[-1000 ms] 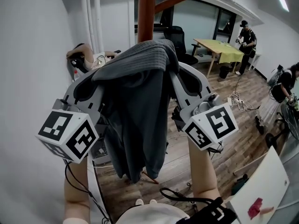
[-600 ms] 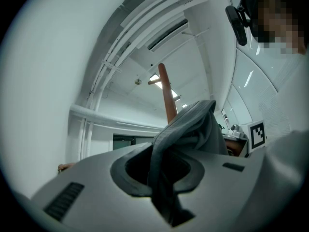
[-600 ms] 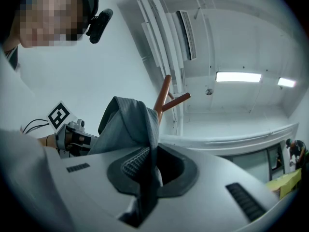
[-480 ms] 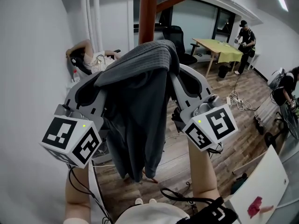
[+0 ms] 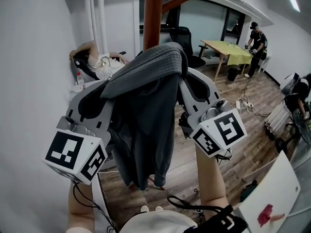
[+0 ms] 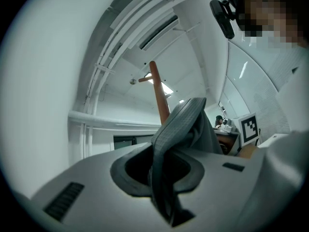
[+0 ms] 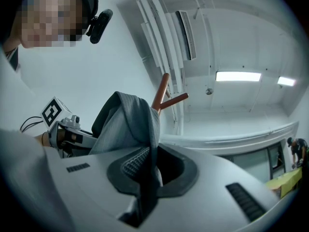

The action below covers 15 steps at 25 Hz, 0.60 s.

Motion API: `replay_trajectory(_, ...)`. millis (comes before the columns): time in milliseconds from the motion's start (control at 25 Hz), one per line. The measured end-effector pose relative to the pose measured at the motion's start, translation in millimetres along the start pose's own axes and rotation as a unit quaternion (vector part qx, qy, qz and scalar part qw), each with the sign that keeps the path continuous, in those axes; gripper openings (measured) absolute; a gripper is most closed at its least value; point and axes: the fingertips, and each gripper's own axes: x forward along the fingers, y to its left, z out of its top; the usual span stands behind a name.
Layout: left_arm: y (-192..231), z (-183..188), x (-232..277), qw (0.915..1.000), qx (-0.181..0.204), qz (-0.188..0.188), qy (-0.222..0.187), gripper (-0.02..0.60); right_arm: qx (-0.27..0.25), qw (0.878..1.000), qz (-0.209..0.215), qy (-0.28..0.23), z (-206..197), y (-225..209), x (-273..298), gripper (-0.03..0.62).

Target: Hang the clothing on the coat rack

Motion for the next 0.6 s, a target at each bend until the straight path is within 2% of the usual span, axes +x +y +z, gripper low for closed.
replay_trajectory(600,2,-1,-11,0.9997,0.021,0.013,0.007,0.055,0.000,1.000,0.013,-0.003,6,9,9,0.031)
